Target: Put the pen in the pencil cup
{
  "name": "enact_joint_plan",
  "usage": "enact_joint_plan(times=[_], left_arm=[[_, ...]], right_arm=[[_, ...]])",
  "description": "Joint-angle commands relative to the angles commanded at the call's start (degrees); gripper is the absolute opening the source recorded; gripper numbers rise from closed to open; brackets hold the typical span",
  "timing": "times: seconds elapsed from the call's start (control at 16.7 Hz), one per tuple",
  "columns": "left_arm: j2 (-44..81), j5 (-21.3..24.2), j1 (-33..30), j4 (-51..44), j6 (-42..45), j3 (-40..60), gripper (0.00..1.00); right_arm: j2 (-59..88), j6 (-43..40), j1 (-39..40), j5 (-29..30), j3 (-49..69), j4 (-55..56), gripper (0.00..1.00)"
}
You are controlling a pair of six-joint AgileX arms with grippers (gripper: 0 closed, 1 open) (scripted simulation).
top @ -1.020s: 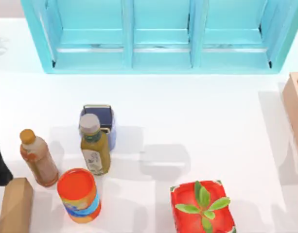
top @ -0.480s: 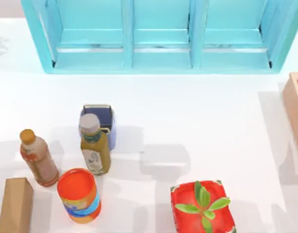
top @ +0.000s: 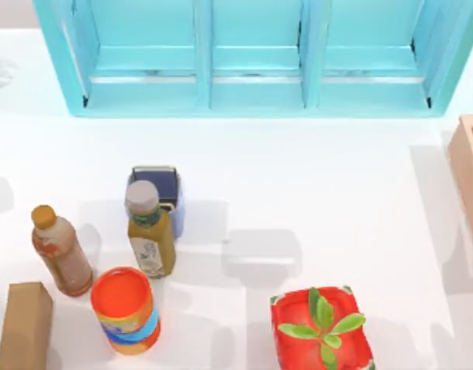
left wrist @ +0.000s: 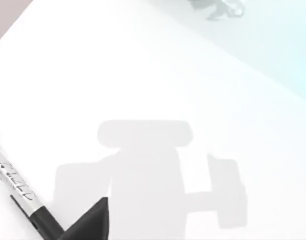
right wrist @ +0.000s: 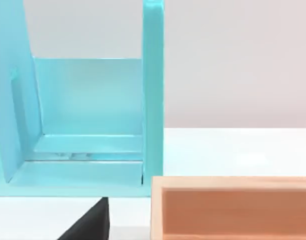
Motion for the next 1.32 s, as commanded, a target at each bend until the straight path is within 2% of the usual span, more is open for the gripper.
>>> enact_joint_plan(times=[0.3,0.6,0.84,1.32], left_arm=[[23.88,7.87,11.81,-9.46,-3.76,15.64,1.00],[42.53,13.24,19.25,-17.36,-6.41,24.67,1.00],[48.79,14.91,21.43,-20.36,-7.14,27.11,1.00],[50.07,14.75,20.28,-18.04,-8.35,26.50,1.00]], right_arm=[[0.00,0.00,0.00,0.00,0.00,0.00,1.00],[0.00,0.00,0.00,0.00,0.00,0.00,1.00],[0.00,0.00,0.00,0.00,0.00,0.00,1.00],[0.00,0.00,0.00,0.00,0.00,0.00,1.00]])
